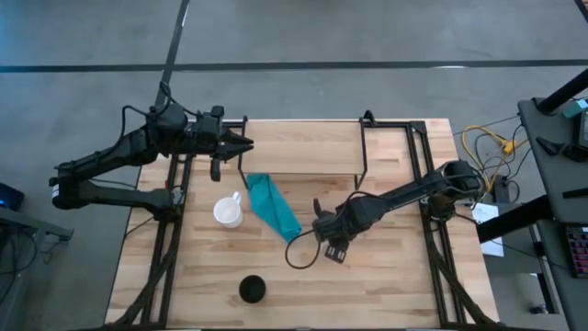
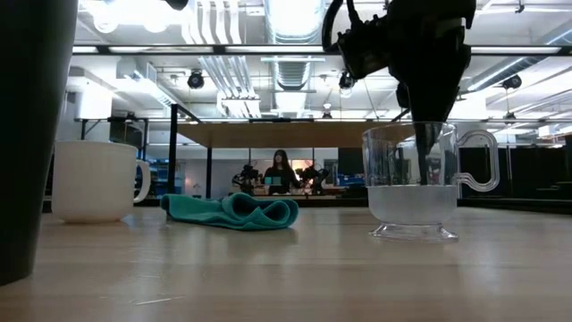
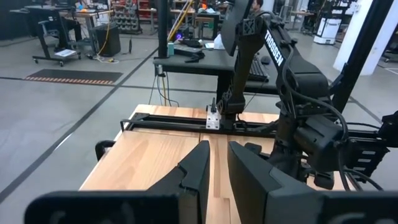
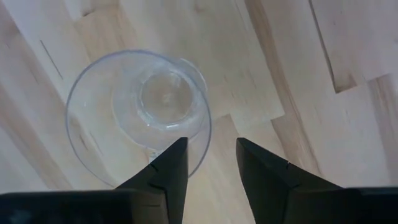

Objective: Stack small to large cups/mugs on shelf
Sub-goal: Put the transparent mug on the shelf

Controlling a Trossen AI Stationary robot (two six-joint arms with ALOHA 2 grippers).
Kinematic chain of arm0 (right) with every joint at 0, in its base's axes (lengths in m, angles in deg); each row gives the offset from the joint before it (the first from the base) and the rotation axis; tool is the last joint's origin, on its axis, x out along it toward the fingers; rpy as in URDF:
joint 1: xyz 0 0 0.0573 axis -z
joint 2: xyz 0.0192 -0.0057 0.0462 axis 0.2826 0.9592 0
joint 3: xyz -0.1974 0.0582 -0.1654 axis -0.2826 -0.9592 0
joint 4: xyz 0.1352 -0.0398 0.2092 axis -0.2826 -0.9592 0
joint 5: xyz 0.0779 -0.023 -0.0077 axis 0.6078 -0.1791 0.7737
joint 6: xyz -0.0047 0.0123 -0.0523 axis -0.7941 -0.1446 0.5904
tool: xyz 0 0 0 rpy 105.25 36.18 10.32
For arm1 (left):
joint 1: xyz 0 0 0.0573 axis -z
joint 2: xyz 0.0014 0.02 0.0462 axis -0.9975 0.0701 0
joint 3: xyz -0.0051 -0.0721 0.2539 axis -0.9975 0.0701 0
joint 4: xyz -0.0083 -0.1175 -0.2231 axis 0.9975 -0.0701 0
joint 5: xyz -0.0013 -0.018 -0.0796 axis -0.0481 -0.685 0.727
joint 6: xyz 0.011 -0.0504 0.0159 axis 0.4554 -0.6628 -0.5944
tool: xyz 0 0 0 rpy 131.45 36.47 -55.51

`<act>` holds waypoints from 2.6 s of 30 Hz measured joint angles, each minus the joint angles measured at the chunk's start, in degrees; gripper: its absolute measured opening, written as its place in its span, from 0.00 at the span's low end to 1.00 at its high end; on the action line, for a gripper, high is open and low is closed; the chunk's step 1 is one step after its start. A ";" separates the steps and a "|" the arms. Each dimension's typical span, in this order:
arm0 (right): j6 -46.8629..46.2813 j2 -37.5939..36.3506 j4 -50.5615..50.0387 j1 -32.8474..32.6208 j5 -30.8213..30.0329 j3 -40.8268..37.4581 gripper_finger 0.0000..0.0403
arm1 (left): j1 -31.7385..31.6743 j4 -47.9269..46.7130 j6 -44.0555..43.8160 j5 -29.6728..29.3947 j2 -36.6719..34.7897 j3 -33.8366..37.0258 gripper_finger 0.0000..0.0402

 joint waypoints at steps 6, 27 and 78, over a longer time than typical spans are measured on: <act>0.04 0.00 0.19 0.53 0.47 0.00 0.25 | 0.00 0.65 0.02 0.00 -0.38 0.00 0.11; 0.35 -0.22 -0.62 4.02 1.68 5.14 0.02 | -0.02 0.60 0.07 0.00 -1.01 0.00 0.11; 26.98 -0.46 -33.31 32.89 -17.44 47.54 0.02 | 0.09 0.61 -4.44 1.53 -0.87 0.54 0.11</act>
